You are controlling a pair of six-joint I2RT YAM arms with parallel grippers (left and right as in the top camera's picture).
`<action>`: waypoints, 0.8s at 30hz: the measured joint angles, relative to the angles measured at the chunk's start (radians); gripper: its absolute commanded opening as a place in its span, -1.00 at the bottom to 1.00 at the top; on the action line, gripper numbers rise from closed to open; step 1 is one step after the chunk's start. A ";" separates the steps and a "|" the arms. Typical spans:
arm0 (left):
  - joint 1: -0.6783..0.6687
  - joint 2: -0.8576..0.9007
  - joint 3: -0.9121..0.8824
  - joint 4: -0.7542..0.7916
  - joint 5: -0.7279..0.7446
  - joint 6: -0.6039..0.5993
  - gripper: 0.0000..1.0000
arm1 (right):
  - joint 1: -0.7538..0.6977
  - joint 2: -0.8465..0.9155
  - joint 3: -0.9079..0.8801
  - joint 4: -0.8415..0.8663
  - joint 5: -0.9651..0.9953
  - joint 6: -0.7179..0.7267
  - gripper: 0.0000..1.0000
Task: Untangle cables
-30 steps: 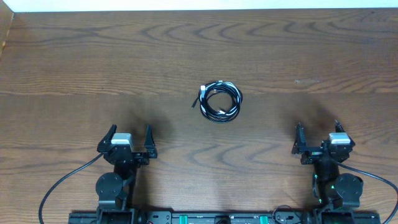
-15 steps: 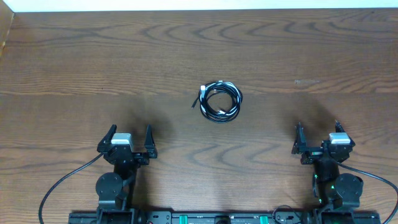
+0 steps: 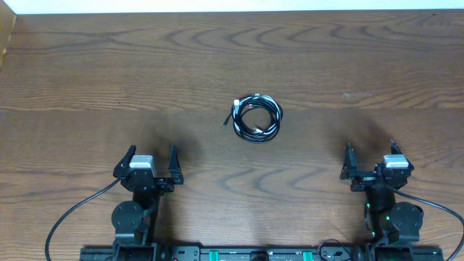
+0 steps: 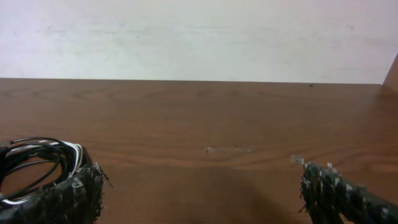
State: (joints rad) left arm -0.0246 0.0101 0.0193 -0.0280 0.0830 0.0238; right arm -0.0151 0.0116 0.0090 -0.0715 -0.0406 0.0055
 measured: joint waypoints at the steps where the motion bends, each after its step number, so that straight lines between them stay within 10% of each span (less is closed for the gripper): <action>1: 0.000 0.000 0.000 0.000 0.000 0.000 0.96 | 0.000 0.000 0.000 0.000 0.000 0.000 0.98; 10: 0.000 0.000 0.000 0.014 0.029 -0.012 0.96 | 0.000 0.000 0.000 0.000 0.000 0.000 0.98; 24: 0.000 0.001 0.028 0.366 0.540 -0.325 0.95 | 0.000 0.000 0.000 0.000 0.000 0.000 0.99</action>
State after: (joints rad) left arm -0.0246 0.0113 0.0471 0.3382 0.6231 -0.3016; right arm -0.0151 0.0120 0.0090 -0.0715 -0.0406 0.0055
